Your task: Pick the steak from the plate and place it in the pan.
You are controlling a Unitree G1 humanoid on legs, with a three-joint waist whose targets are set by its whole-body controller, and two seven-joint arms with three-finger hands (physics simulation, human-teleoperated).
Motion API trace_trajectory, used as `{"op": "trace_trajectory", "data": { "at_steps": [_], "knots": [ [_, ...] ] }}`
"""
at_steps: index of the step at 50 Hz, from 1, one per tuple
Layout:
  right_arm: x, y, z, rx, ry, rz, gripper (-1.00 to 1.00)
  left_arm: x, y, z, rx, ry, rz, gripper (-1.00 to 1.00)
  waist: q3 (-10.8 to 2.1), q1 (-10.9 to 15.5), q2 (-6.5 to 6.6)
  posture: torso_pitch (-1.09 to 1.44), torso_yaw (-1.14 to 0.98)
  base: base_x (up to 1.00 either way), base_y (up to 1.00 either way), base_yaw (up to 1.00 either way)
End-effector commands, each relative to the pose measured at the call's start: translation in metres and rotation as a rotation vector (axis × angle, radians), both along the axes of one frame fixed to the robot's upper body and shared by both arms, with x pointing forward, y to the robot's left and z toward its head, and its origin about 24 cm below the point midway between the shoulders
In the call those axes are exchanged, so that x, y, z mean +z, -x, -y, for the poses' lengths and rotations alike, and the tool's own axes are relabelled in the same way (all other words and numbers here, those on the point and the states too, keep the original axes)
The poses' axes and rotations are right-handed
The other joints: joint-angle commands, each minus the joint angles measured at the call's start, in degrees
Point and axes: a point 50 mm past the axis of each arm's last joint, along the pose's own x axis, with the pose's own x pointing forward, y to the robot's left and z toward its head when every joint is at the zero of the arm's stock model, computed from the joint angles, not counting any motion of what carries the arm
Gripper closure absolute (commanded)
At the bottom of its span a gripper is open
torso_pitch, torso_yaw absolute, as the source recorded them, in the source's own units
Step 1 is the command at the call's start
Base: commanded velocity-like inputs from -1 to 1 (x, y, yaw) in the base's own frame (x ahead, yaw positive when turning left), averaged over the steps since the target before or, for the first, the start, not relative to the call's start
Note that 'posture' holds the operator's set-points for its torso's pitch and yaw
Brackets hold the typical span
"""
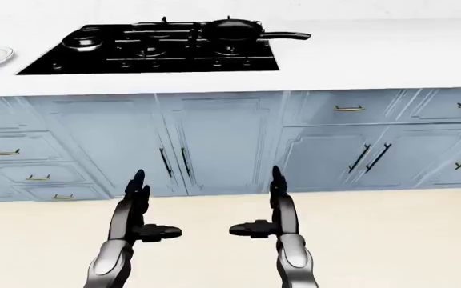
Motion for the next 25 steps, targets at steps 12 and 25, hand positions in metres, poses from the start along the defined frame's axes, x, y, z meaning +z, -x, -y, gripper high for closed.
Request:
{"op": "trace_trajectory", "data": {
  "at_steps": [12,25],
  "knots": [
    [0.029,-0.009,0.0,0.002,0.042,0.167,-1.0,0.034,-0.008,0.001,-0.007,0.01,0.175,-1.0,-4.37,0.49,-0.32,0.0,0.0,0.0,0.0,0.0],
    [0.076,-0.042,0.005,-0.062,0.101,0.227,-1.0,0.07,-0.032,-0.015,0.051,0.004,0.229,-1.0,-5.34,0.43,-0.15,0.0,0.0,0.0,0.0,0.0]
  ]
}}
